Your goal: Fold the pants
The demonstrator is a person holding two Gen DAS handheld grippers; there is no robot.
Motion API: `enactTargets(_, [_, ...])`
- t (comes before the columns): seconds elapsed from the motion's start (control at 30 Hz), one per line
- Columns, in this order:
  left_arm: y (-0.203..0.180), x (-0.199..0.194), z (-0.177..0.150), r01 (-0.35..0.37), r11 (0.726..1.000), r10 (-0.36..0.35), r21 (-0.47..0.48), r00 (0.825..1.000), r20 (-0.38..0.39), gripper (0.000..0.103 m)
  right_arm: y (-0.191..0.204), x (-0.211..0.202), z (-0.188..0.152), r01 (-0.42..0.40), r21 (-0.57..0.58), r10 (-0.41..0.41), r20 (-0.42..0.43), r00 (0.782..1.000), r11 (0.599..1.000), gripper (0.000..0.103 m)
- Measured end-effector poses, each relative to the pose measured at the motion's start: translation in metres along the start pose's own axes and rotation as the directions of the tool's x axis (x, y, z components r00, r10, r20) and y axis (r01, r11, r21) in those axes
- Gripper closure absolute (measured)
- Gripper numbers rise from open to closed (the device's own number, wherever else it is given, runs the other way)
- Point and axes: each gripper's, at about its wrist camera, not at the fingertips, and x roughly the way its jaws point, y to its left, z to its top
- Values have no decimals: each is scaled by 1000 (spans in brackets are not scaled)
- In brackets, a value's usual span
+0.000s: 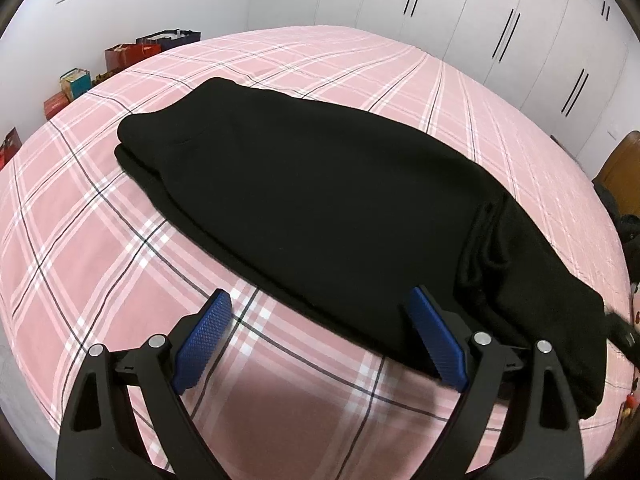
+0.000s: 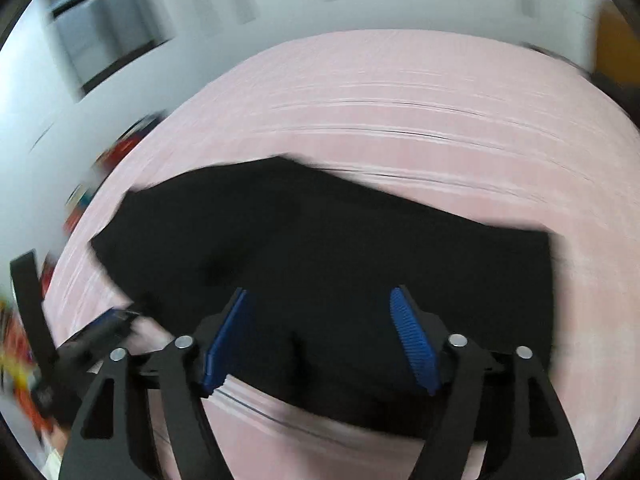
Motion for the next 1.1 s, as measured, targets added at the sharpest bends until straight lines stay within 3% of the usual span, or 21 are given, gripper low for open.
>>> enactTargets(0.13, [-7,-3,-3,3,1000,-3,19,1000,12,14,-86,-3,-24,105,209,-94,-62,994,972,31])
enactTargets(0.17, [-10,-3,-4,7,1000,-8,26,1000,13,14,-98,0,-29,89,242,-74,-68,995,966,31])
enactTargets(0.27, [-19,-4,-6,15,998,-16,54,1000,16,14,-114,20,-41,-54,352,88,-81,993,934,29])
enactTargets(0.33, [-24,-5,-8,20,997,-21,69,1000,19,14,-110,25,-43,-58,353,75,-35,997,934,24])
enactTargets(0.37, [-26,-5,-9,22,997,-23,73,1000,18,14,-106,27,-43,-64,348,76,-21,997,935,27])
enactTargets(0.4, [-28,-5,-10,25,997,-27,74,1000,16,14,-103,28,-42,-94,345,103,-8,995,934,40])
enactTargets(0.43, [-29,-5,-11,27,997,-28,74,999,15,14,-102,31,-39,-141,366,157,-15,987,920,73])
enactTargets(0.57, [-30,-8,-12,24,997,-26,73,999,20,14,-105,14,-29,-168,350,174,15,985,922,82])
enactTargets(0.7, [-28,-19,-14,42,996,-44,74,998,37,14,-125,-15,-19,-169,316,167,35,985,933,86])
enactTargets(0.8, [-30,-31,-19,58,994,-63,87,996,55,14,-138,-33,-20,-103,264,99,31,995,959,87])
enactTargets(1.0, [-42,-43,-30,56,987,-63,149,997,44,13,-196,-50,-53,7,330,-11,9,1000,944,86])
enactTargets(1.1, [-38,-43,-32,50,989,-54,141,998,27,12,-208,-37,-72,48,336,-25,-73,997,941,75])
